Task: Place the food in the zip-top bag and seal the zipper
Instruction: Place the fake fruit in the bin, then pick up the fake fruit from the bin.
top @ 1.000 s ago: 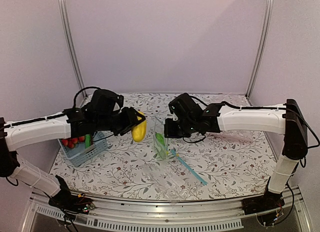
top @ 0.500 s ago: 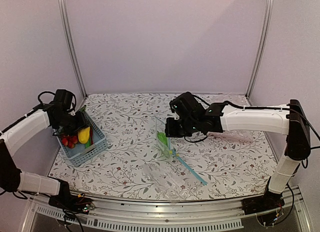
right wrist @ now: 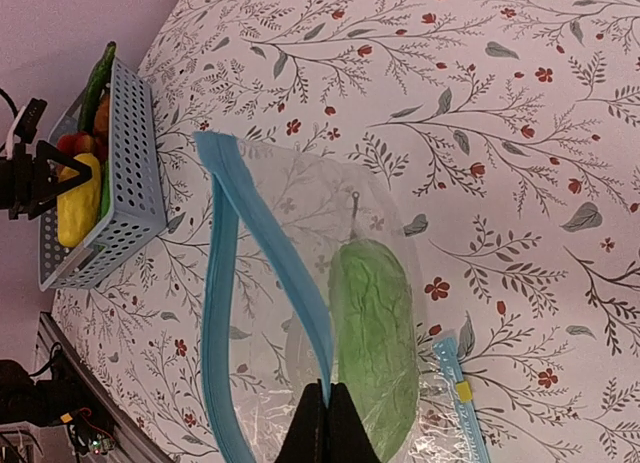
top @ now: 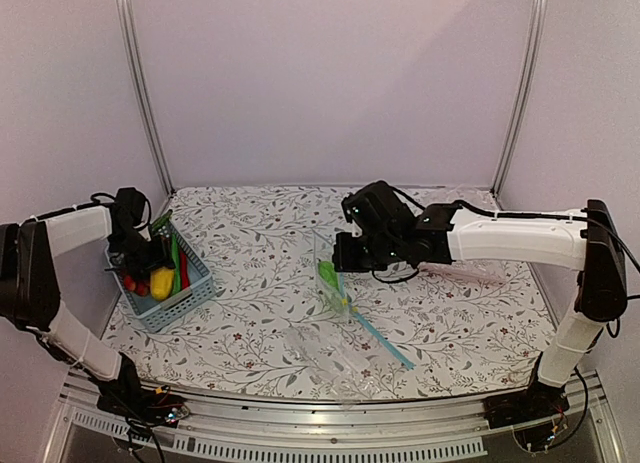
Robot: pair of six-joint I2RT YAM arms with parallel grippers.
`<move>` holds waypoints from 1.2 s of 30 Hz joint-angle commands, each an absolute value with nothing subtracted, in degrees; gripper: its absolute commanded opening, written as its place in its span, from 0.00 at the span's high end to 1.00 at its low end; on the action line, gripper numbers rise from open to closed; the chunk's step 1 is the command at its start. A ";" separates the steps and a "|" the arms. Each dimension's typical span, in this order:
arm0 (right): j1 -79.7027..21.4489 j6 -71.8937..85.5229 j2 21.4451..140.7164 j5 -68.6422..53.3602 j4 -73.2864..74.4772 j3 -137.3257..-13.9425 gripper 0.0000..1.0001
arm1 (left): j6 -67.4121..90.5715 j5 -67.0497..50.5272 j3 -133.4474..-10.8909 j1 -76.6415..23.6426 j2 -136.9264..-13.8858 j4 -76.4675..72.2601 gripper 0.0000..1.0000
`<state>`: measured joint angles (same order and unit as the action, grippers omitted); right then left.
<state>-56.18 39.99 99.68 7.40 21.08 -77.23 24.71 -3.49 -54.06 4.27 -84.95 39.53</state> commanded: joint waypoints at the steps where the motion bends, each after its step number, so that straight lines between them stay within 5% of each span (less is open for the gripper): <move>1: -55.88 39.25 98.15 8.42 21.01 -76.81 1.00 | 20.93 -1.24 -55.88 4.82 -85.05 42.25 0.26; 13: -55.90 39.12 98.95 7.41 20.37 -77.25 1.00 | 20.92 5.42 -51.95 4.37 -77.59 46.44 0.17; 19: -55.90 39.18 99.48 6.54 20.03 -77.60 1.00 | 20.20 6.05 -50.37 4.15 -75.18 46.94 0.28; 36: -55.74 38.94 99.49 6.40 19.96 -77.61 1.00 | 17.23 3.96 -55.41 2.90 -84.14 49.81 0.31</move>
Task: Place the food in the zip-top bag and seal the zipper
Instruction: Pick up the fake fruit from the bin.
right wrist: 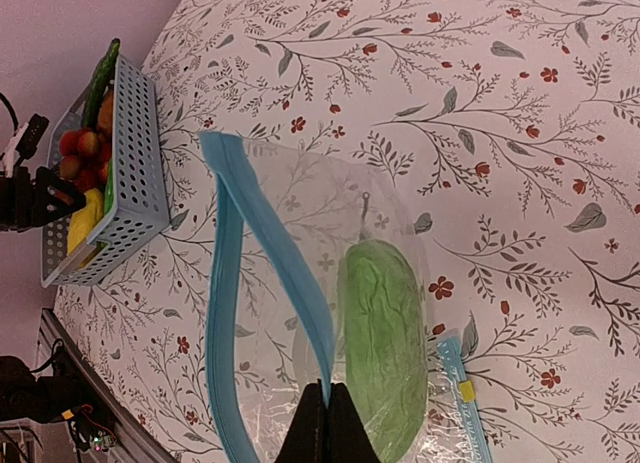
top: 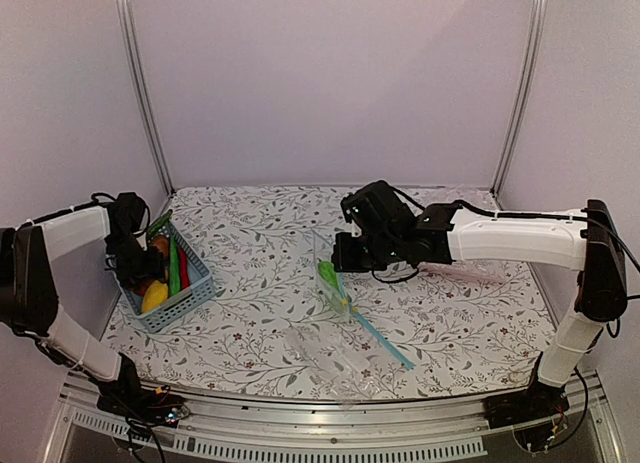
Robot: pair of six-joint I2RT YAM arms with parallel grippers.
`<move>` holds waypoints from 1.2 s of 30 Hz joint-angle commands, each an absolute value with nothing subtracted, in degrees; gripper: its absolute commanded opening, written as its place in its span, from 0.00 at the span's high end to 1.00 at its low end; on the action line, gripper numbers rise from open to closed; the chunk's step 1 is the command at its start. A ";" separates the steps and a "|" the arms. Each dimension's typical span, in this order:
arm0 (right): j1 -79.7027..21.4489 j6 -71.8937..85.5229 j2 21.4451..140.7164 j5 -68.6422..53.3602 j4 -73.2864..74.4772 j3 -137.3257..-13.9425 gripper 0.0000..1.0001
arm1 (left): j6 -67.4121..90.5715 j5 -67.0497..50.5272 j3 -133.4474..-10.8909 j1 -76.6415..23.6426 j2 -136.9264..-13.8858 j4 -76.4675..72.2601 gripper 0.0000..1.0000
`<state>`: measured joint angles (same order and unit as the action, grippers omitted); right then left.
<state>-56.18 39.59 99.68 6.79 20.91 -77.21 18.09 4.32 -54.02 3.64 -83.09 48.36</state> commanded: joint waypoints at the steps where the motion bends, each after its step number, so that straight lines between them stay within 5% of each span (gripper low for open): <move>1: -55.73 38.90 99.57 6.38 19.91 -77.61 1.00 | 17.24 4.21 -55.52 2.52 -84.27 50.00 0.31; 8: -55.72 38.80 99.31 6.41 20.02 -77.63 1.00 | 17.06 6.54 -58.78 0.38 -87.42 53.36 0.25; 26: -53.26 37.96 96.11 5.16 17.33 -74.48 1.00 | 21.64 10.04 -59.40 -1.96 -95.52 56.16 0.30; 30: -52.62 37.99 95.48 4.94 16.70 -73.94 1.00 | 21.56 11.71 -59.67 -2.02 -95.29 56.34 0.46; 36: -52.22 38.14 95.60 4.41 16.39 -73.92 1.00 | 21.53 13.03 -60.79 -2.42 -90.09 57.54 0.54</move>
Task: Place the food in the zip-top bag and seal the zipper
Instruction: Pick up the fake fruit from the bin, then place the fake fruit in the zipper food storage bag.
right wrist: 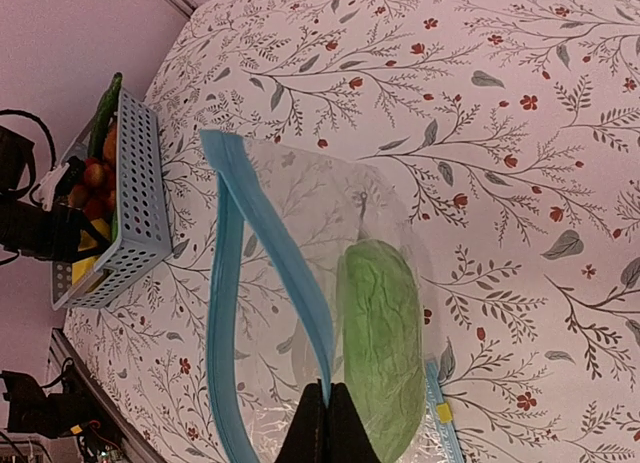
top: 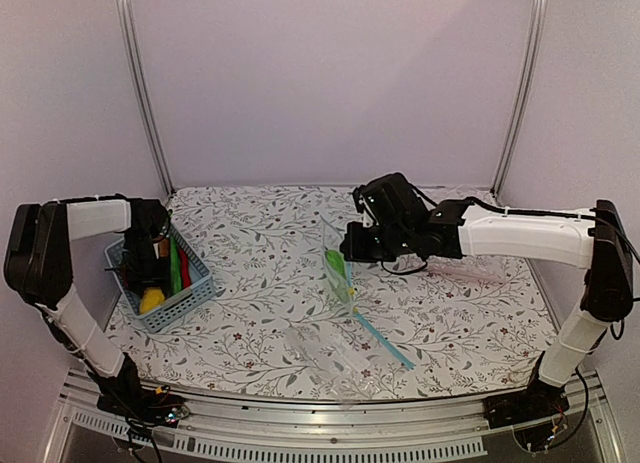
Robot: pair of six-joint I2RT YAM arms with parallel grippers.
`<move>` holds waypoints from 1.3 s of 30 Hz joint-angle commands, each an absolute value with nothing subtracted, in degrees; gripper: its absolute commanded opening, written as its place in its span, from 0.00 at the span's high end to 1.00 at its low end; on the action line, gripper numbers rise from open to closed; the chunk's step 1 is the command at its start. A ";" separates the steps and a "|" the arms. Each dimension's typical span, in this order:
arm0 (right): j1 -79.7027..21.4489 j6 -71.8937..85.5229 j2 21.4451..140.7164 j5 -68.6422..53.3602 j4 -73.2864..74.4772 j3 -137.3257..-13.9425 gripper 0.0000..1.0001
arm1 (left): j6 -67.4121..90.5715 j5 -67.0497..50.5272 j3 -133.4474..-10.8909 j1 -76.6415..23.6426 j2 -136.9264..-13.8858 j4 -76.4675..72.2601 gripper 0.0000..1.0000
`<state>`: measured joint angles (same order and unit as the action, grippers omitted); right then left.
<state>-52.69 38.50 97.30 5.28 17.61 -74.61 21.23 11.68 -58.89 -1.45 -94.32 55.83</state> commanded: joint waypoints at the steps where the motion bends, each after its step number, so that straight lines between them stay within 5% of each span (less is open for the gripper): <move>1: -52.29 38.08 95.69 4.40 16.35 -73.98 1.00 | 21.53 13.08 -61.30 -2.58 -88.50 57.85 0.54; 12: -52.33 36.33 95.03 1.67 16.51 -74.59 1.00 | 24.07 1.53 -71.30 -6.96 -73.59 60.10 0.56; 22: -54.61 33.44 95.67 5.64 20.99 -76.70 1.00 | 42.14 -14.05 -66.49 -28.58 -67.26 33.98 0.56; 39: -56.69 37.84 95.72 5.84 19.76 -77.55 1.00 | 47.42 12.56 -50.04 -55.76 -71.60 -19.16 0.56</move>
<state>-55.86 36.32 97.17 5.61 20.10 -75.59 47.64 4.01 -52.53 -53.12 -68.86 -2.61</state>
